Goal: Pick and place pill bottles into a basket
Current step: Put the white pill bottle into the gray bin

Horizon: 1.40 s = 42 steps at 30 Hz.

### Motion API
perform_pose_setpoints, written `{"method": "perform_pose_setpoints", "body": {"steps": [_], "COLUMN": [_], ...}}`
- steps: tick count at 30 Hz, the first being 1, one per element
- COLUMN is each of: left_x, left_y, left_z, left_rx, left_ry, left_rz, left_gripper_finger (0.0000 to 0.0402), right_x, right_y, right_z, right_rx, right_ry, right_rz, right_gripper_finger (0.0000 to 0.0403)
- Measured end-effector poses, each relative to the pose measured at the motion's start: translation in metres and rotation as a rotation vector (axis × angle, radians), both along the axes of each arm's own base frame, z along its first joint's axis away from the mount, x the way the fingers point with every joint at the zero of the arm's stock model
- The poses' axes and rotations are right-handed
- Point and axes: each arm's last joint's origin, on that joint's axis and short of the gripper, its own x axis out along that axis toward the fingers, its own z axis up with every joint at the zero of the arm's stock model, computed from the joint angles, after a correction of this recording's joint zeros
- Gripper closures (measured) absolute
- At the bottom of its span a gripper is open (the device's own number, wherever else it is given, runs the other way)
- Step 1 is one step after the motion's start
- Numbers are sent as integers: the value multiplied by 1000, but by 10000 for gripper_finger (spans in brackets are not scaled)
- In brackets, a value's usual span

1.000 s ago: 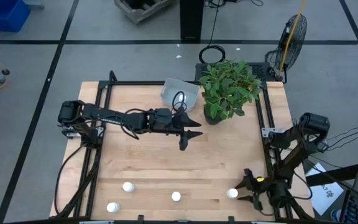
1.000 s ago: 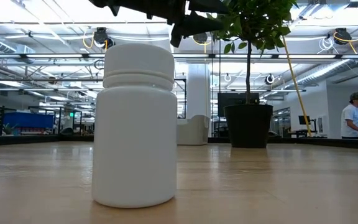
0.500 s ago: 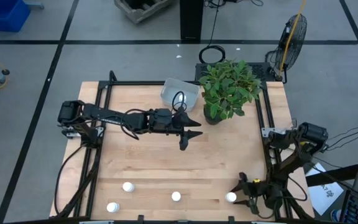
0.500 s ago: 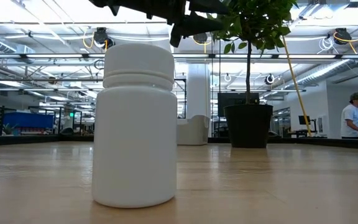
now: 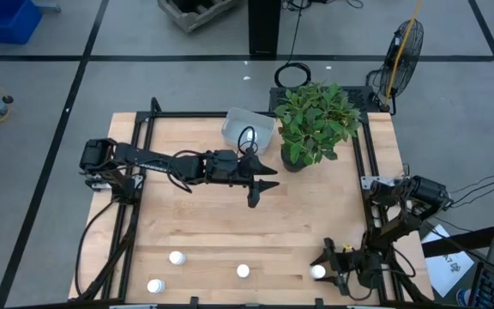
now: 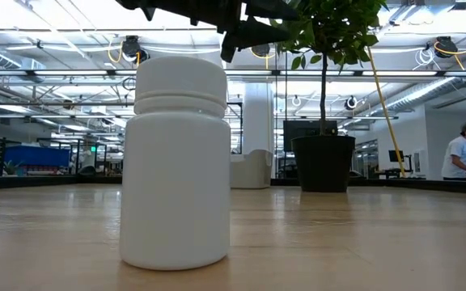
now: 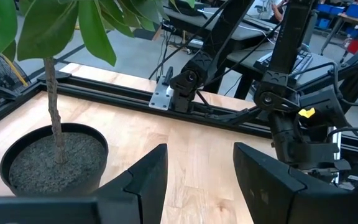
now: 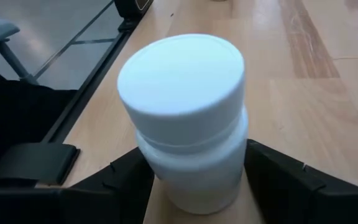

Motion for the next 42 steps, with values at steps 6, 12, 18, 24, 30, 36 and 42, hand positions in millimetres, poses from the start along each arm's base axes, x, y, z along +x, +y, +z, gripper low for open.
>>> {"method": "perform_pose_setpoints", "body": {"steps": [6, 12, 18, 24, 30, 36, 42], "left_x": [0, -1, -2, -4, -5, -9, -12], "left_y": [-1, -6, -14, -24, -31, -39, -56], "left_z": [0, -5, -7, -9, -12, -18, -19], "left_rx": [-1, 1, -26, -45, -74, 6, 112], "left_ry": [3, 54, 74, 97, 135, 196, 196], "left_rz": [-2, -8, -30, -108, -143, -187, -252], "left_gripper_finger": [215, 215, 215, 215, 215, 215, 209], "right_x": [0, 15, 36, 52, 73, 93, 108], "right_y": [0, -8, -17, -29, -36, -46, -67], "right_z": [0, 6, 16, 29, 57, 90, 113], "right_rx": [-6, -52, 25, 47, -22, -34, 16], "right_ry": [-8, -84, -30, 1, 162, 302, 374], "right_rz": [-7, -71, -58, -68, -83, -74, -97], "right_gripper_finger": [211, 247, 247, 247, 247, 247, 247]}}
